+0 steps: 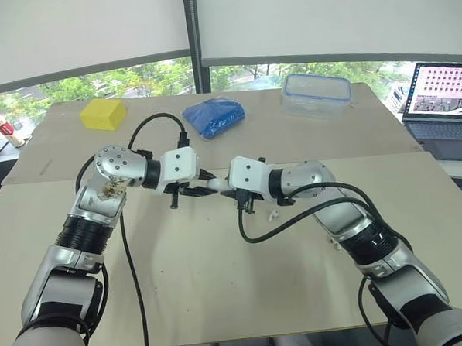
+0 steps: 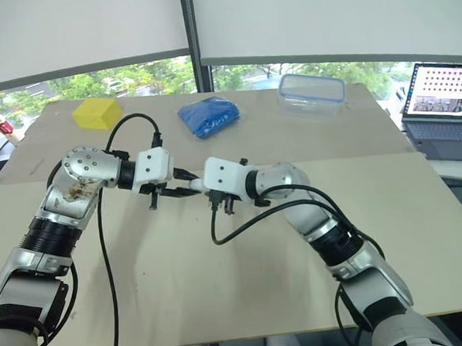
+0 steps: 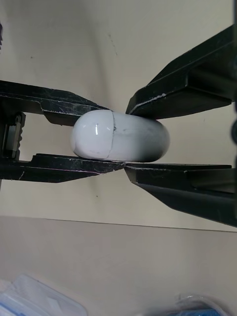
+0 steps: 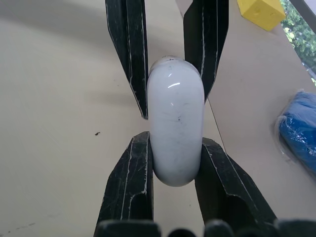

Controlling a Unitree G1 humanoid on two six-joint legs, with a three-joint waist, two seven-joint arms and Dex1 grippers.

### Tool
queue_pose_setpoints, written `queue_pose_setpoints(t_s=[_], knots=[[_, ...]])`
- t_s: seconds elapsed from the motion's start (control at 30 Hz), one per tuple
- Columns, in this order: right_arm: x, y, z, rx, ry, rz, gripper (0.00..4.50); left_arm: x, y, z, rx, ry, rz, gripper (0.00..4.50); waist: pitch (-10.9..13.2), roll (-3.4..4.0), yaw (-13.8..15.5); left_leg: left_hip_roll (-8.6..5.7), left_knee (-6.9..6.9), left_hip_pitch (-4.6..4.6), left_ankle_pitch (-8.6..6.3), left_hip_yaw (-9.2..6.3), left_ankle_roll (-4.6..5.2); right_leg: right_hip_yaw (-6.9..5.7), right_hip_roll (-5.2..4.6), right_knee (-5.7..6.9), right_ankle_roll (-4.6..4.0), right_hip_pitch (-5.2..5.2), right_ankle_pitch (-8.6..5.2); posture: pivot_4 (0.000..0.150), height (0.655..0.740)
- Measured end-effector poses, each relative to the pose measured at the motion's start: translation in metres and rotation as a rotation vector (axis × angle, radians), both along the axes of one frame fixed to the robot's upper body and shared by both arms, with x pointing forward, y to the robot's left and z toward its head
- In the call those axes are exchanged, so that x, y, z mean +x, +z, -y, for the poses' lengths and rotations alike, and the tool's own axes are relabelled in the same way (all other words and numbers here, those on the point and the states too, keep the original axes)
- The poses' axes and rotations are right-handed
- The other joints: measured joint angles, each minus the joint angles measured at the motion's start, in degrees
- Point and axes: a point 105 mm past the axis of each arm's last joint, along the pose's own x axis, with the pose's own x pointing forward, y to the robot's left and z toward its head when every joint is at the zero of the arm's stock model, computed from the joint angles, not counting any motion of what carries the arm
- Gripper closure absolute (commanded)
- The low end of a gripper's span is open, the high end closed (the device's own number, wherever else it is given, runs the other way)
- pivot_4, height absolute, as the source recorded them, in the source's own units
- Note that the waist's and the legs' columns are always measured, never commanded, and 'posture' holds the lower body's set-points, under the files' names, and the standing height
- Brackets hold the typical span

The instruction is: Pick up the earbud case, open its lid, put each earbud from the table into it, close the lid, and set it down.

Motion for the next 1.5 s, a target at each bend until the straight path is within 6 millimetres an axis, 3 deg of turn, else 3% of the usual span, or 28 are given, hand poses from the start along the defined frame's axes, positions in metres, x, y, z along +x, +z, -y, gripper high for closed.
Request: queue_pose_setpoints(t_s=[0.33, 0.43, 0.73, 0.77, 0.93, 1.03, 1.27, 1.5], knots=[[0.0, 0.0, -0.003, 0.013, -0.008, -0.022, 3.71, 0.001, -0.002, 0.001, 0.013, -0.003, 0.01, 3.13, 0.0, 0.0, 0.0, 0.0, 0.0, 0.0, 0.0, -0.01, 0.0, 0.0, 0.0, 0.01, 0.0, 0.0, 0.0, 0.15, 0.74], [0.0, -0.001, -0.003, 0.013, -0.008, -0.028, 3.71, 0.0, -0.003, 0.001, 0.022, -0.012, 0.005, 3.88, 0.0, 0.0, 0.0, 0.0, 0.0, 0.0, 0.0, -0.01, 0.0, 0.0, 0.0, 0.01, 0.0, 0.0, 0.0, 0.15, 0.74], [0.0, 0.0, -0.002, 0.015, -0.009, -0.035, 3.71, 0.001, -0.003, 0.002, 0.013, -0.011, -0.001, 3.89, 0.0, 0.0, 0.0, 0.0, 0.02, 0.0, 0.0, -0.01, 0.0, 0.0, 0.0, 0.01, 0.0, 0.0, 0.0, 0.15, 0.74], [0.0, 0.0, -0.002, 0.017, -0.01, -0.036, 2.68, 0.001, -0.003, 0.002, 0.012, -0.011, -0.002, 3.89, 0.0, 0.0, 0.0, 0.0, 0.01, 0.0, 0.0, -0.01, 0.0, 0.0, 0.0, 0.01, 0.0, 0.0, 0.0, 0.15, 0.74], [-0.006, 0.014, -0.005, 0.085, 0.024, -0.038, 1.07, 0.002, -0.003, 0.004, -0.038, 0.018, -0.064, 3.89, 0.0, 0.0, 0.0, 0.0, 0.03, -0.02, 0.0, -0.03, 0.0, -0.01, 0.0, 0.02, 0.0, -0.01, 0.0, 0.15, 0.74], [-0.008, 0.023, 0.011, 0.168, -0.013, -0.089, 0.01, 0.006, 0.004, -0.006, -0.162, 0.101, -0.172, 3.89, 0.0, 0.0, 0.1, 0.0, 0.05, -0.03, -0.01, -0.08, 0.02, -0.07, -0.01, 0.02, 0.0, 0.01, 0.0, 0.15, 0.74], [-0.005, 0.054, 0.042, 0.473, -0.174, -0.19, 0.01, -0.004, 0.0, -0.027, -0.496, 0.271, -0.554, 3.89, 0.0, 0.0, -0.1, 0.03, 0.04, -0.01, -0.01, -0.13, 0.02, -0.08, 0.0, 0.09, 0.0, -0.01, 0.0, 0.15, 0.74], [-0.011, 0.055, 0.036, 0.521, -0.18, -0.247, 0.01, -0.009, 0.014, -0.018, -0.602, 0.277, -0.623, 3.89, 0.0, 0.0, 0.2, 0.0, 0.04, -0.01, -0.01, -0.12, 0.02, -0.07, -0.04, 0.06, 0.0, 0.02, 0.0, 0.15, 0.74]])
